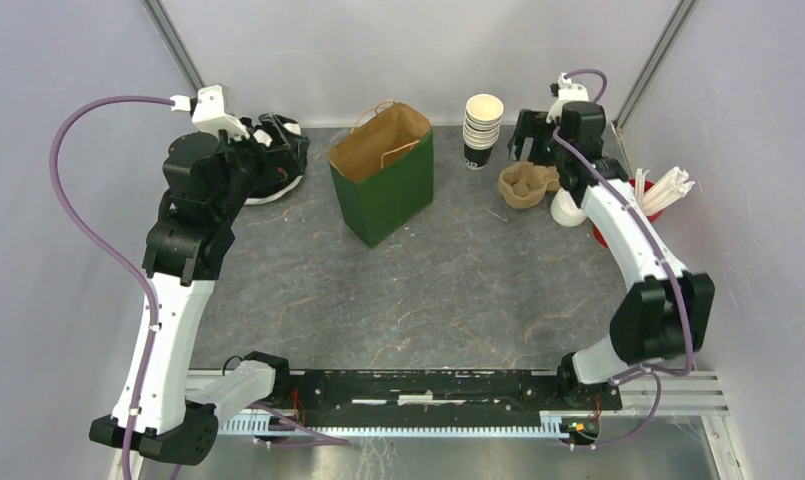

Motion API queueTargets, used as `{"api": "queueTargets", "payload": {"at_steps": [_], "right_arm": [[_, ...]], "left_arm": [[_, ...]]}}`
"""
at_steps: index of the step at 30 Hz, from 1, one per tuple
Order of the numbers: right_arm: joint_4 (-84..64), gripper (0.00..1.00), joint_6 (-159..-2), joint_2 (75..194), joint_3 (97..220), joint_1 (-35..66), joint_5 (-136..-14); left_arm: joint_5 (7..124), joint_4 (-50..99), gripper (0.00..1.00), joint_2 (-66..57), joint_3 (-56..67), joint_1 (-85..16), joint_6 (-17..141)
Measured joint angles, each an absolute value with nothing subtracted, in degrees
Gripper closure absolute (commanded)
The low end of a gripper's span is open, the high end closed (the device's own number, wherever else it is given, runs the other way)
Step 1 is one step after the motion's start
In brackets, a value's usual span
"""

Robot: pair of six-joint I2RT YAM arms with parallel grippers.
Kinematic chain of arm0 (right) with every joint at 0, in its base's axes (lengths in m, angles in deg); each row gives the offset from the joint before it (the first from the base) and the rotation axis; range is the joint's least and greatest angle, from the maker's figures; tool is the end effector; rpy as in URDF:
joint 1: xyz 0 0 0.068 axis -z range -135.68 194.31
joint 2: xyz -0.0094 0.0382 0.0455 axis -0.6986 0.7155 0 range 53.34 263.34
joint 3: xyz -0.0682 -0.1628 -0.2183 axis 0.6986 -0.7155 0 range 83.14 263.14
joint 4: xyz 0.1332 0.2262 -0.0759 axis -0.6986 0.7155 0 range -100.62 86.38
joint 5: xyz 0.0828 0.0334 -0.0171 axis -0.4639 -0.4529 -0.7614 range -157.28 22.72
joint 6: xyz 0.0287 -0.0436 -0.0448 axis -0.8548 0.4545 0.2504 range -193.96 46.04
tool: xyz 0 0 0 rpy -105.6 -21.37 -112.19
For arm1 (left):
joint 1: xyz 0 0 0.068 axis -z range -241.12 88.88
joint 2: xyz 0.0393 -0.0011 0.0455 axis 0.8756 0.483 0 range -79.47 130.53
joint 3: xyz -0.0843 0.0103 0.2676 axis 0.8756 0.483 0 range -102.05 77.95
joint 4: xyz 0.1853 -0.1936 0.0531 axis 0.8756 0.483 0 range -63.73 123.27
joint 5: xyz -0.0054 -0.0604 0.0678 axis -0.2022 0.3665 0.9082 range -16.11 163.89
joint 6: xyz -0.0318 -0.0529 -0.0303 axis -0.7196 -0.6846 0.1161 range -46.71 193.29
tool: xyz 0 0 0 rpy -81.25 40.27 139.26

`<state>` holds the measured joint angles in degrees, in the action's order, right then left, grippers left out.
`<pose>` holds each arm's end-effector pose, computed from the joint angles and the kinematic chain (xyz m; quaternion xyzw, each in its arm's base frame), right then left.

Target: Pack the takeout coffee

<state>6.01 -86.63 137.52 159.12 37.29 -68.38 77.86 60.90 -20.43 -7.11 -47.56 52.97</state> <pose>0.3705 0.0467 0.3525 0.0363 0.8417 0.1001 0.5293 0.2080 -0.0463 0.4944 -0.0672 0.7551 -0.1647 0.6310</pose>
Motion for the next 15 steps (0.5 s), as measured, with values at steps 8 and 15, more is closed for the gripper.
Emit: {"api": "queueTargets", "payload": {"at_steps": [8, 15], "right_arm": [[2.16, 0.35, -93.53, 154.26, 176.26, 35.43, -66.07], [3.27, 0.36, -96.27, 164.91, 189.74, 34.03, -62.15]], "left_arm": [[77.66, 60.95, 0.00, -20.38, -6.74, -47.56, 52.95], [77.69, 61.97, 0.00, -20.38, -6.74, -47.56, 52.95]]}}
